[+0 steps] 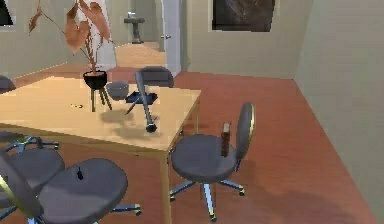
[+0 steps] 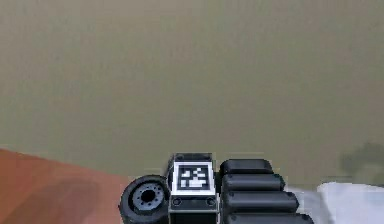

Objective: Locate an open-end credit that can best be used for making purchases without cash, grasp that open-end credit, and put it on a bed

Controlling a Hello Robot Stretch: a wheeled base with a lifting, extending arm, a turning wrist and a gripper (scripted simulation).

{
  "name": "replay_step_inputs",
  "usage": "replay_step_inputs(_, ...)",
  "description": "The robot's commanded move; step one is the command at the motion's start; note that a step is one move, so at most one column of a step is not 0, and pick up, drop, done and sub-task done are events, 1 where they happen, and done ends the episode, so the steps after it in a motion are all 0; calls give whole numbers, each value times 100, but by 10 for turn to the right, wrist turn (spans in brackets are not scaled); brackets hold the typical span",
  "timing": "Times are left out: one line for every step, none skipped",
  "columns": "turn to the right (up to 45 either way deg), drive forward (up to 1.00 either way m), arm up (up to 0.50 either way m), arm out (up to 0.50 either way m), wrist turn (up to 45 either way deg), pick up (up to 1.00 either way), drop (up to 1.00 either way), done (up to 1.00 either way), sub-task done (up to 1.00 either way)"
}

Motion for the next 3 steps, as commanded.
replay_step_inputs(-180,0,0,0,0,0,0,0,0)
replay_step_inputs(450,0,0,0,0,0,0,0,0)
replay_step_inputs(420,0,0,0,0,0,0,0,0)
